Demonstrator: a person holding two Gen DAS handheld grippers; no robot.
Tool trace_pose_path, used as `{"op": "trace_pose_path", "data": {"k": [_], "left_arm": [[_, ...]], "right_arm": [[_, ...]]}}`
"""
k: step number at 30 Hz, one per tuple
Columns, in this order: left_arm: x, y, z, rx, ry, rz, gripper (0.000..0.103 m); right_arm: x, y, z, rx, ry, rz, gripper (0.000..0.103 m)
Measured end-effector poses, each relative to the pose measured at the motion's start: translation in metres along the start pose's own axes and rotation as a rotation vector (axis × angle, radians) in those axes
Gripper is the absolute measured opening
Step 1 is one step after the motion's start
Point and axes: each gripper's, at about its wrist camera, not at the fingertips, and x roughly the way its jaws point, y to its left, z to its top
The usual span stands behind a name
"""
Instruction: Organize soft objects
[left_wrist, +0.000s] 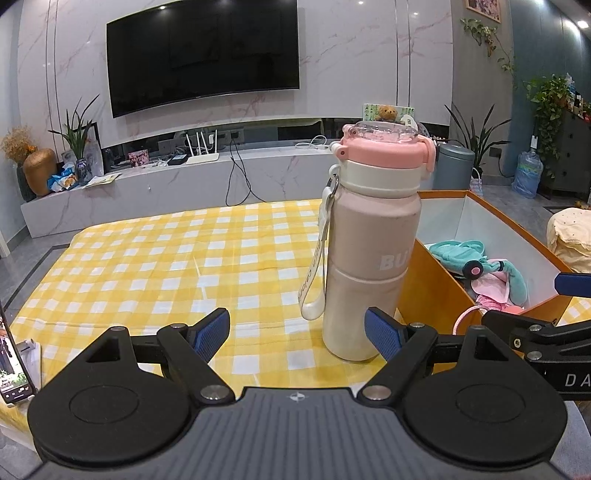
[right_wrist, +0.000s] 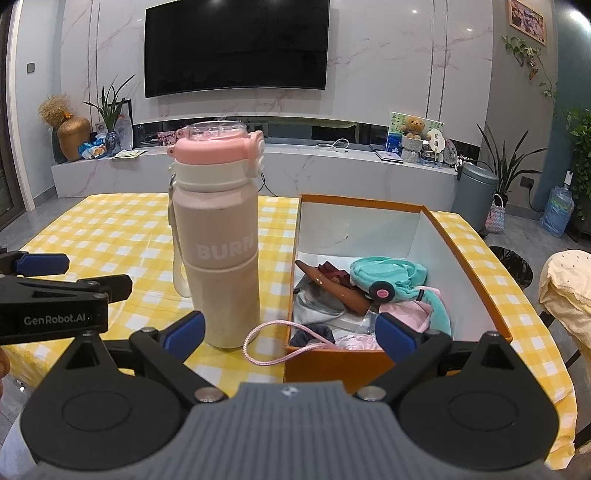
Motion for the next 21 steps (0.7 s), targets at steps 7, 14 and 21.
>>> {"op": "trace_pose_path", "data": {"k": [7,14,21], "left_arm": [[0.0002,0.0003,-0.0004,-0.002,0.004,0.004,0.097],[0.0000,0.0011,-0.0008,0.004,0.006,0.006,0.097],[0.0001,0.0012,-0.0010,0.002,0.006,0.007,0.097]], "right_arm": [[0.0003,0.0007,-0.0001,0.000,0.001,0.000,0.097],[0.0003,0.0009,-0.0002,0.001,-0.002,-0.001,0.097],[-0.0001,0.0008,0.0006,0.001,-0.004,-0.002,0.097]]}}
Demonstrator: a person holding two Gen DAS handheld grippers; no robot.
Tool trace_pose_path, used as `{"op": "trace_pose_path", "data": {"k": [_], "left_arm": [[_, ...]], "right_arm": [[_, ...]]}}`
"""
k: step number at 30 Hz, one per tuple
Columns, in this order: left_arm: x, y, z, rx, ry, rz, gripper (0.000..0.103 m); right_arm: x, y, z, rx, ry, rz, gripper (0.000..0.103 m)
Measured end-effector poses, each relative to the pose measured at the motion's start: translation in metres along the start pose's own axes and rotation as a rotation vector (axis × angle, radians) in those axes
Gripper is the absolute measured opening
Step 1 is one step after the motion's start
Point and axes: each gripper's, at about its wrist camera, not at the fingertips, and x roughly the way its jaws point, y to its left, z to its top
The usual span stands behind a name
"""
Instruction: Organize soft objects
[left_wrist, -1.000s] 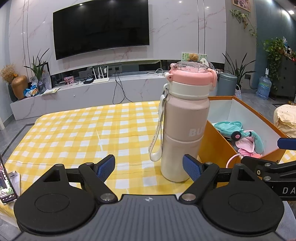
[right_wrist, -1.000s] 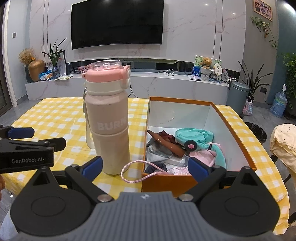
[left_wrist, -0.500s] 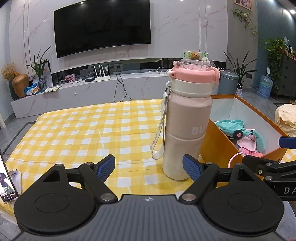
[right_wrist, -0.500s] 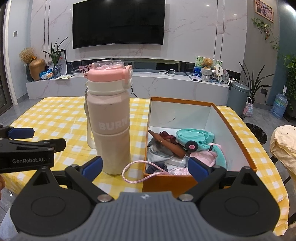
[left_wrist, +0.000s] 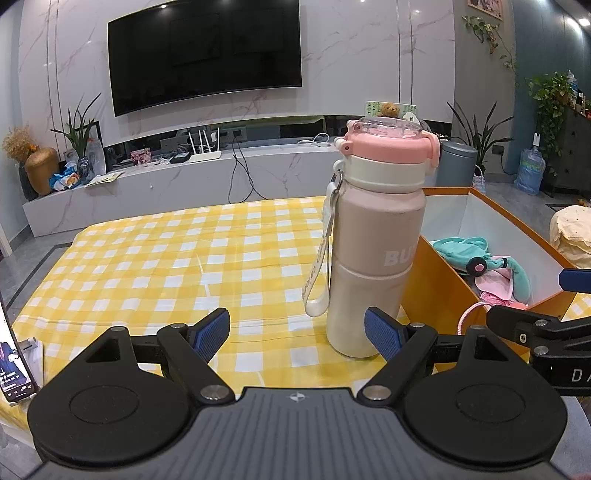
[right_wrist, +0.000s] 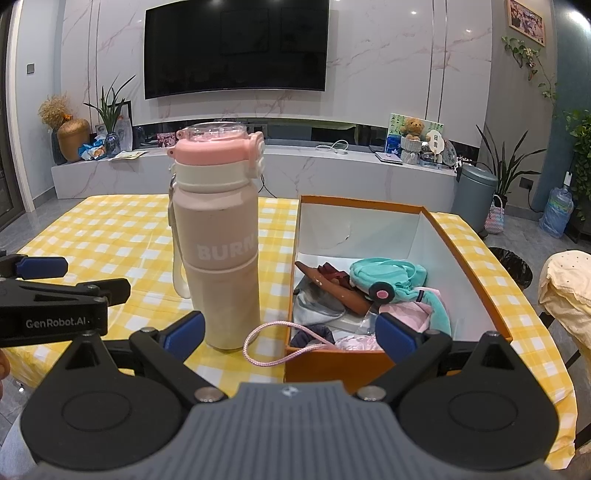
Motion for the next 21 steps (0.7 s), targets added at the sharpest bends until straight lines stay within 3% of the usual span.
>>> {"op": "trace_pose_path", "data": {"k": [21], "left_arm": [[-0.0004,0.0010,-0.0030,0.000,0.002,-0.001,0.097]], "right_arm": [[-0.0011,0.0007,-0.0004,-0.003,-0.002,0.000,0.097]]}}
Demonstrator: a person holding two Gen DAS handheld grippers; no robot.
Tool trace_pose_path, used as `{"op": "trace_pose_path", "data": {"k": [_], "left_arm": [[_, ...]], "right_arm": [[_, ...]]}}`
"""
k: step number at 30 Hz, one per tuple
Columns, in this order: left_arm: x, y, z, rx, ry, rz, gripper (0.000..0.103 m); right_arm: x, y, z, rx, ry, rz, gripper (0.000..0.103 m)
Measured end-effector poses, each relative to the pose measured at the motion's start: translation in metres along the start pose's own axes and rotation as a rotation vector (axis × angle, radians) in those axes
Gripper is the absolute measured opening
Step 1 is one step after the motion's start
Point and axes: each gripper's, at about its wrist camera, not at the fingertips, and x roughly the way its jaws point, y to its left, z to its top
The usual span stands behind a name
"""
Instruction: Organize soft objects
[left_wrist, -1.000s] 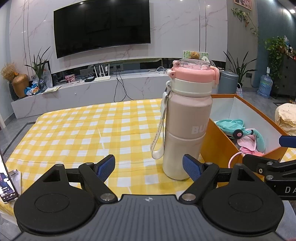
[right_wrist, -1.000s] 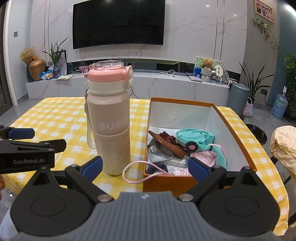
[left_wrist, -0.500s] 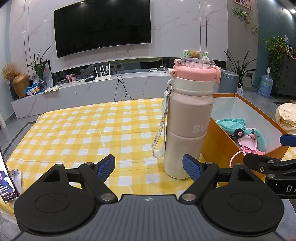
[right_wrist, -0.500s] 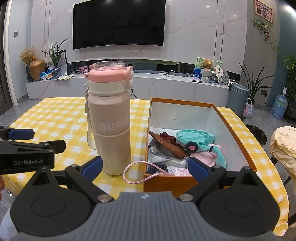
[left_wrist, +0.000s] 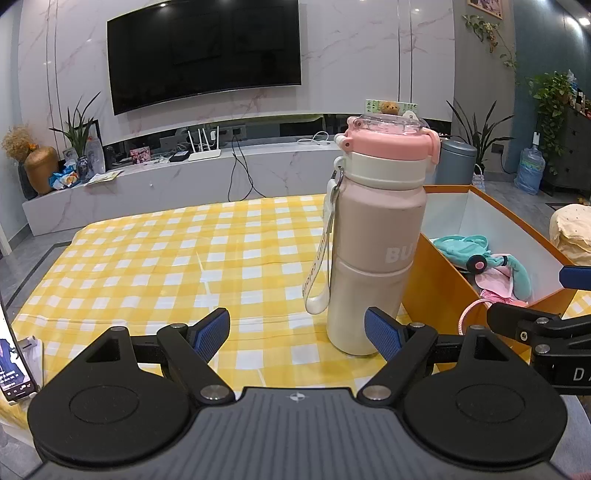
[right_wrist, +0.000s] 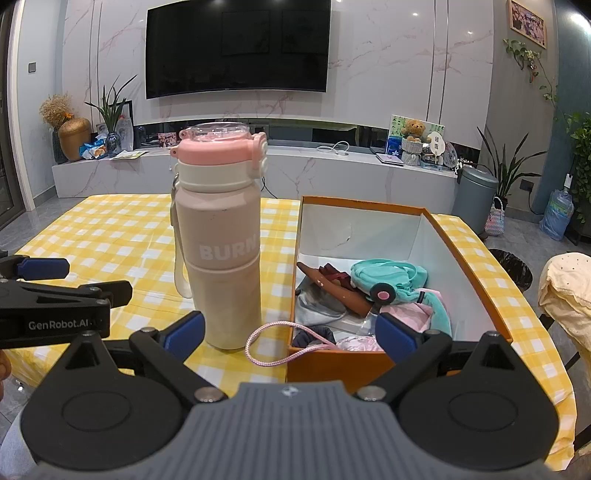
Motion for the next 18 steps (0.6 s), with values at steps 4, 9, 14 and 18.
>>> {"op": "trace_pose_path", "data": {"k": [4,9,14,18], "left_arm": [[-0.0001,0.0006,-0.0002,-0.003,0.001,0.000,0.097],[-0.0002,-0.0001,-0.0001,-0.003,0.001,0.000,0.097],[-0.0005,-0.0003,0.0001,-0.005,0.001,0.003,0.097],[-0.0009,-0.0005,0.0002,-0.005,0.001,0.003,0.097]], "right_arm": [[-0.0013,0.0000,0.0006,0.001,-0.004,-0.005,0.097],[-0.0018,-0.0010,0.0003,0.005,-0.006,-0.008,0.097],[-0.0019,-0.0011,0.0002,0.005,-0.006,-0.008,0.097],[-0.0018,-0.0018,0.0004,0.005,-0.007,-0.008,0.097]]}}
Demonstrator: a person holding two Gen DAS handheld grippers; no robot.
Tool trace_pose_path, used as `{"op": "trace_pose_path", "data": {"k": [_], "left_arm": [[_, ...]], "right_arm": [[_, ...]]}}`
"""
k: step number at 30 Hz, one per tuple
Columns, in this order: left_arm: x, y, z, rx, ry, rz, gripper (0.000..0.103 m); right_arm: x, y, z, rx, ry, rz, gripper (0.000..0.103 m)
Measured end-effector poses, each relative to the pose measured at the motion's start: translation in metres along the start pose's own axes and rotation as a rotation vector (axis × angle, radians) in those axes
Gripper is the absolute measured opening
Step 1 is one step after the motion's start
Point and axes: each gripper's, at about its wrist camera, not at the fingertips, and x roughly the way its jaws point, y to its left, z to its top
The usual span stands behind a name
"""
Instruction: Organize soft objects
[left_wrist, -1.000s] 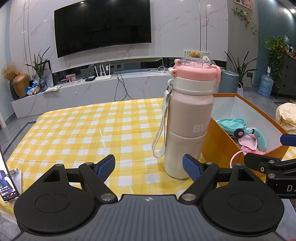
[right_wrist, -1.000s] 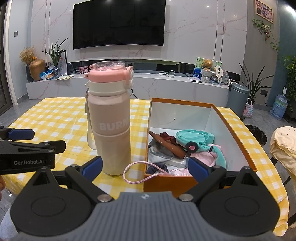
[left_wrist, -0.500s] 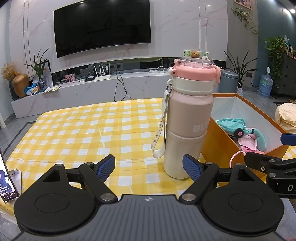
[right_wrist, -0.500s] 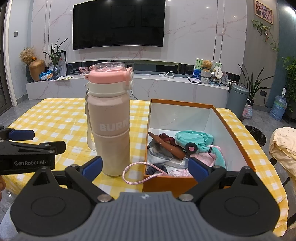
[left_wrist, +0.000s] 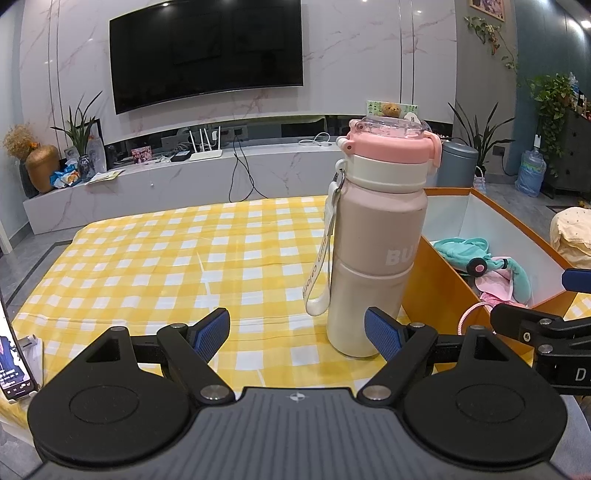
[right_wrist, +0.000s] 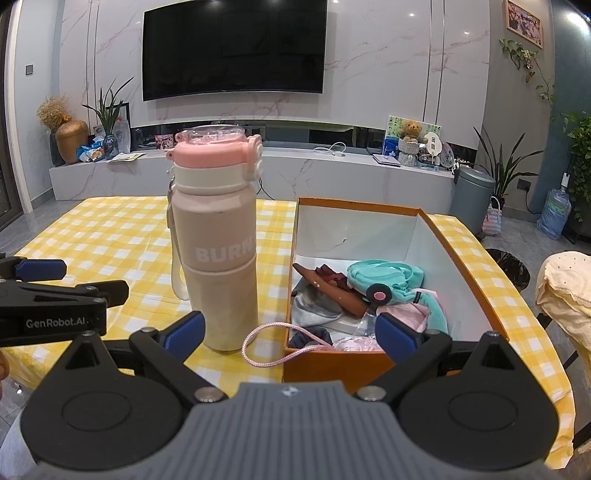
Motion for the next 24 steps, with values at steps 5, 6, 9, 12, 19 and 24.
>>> {"op": "trace_pose_path", "data": {"k": [5,6,9,12,19,24], "left_arm": [[0.0000,0.0000,0.0000,-0.001,0.000,0.000,0.097],[-0.0001,0.0001,-0.0001,-0.002,0.000,0.000,0.097],[0.0001,0.0003,0.0000,-0.001,0.000,0.001,0.097],[-0.0001,-0.0009,0.0010,-0.003,0.001,0.003,0.097],[-0.0006,-0.0027,0.0022,-0.001,0.002,0.001,0.097],[-0.0005,-0.0032,0.0023,-0.001,0.002,0.001,0.097]], "right_arm": [[0.0000,0.0000,-0.0001,0.000,0.000,0.000,0.097],[-0.0001,0.0003,-0.0003,0.000,0.000,0.001,0.097],[0.0003,0.0000,0.0000,0.000,0.003,0.001,0.097],[0.0002,0.0004,-0.0004,0.000,0.003,0.001,0.097],[0.0003,0.0005,-0.0004,0.000,0.003,0.000,0.097],[0.0010,0.0001,-0.0008,0.001,0.006,0.001,0.097]]}}
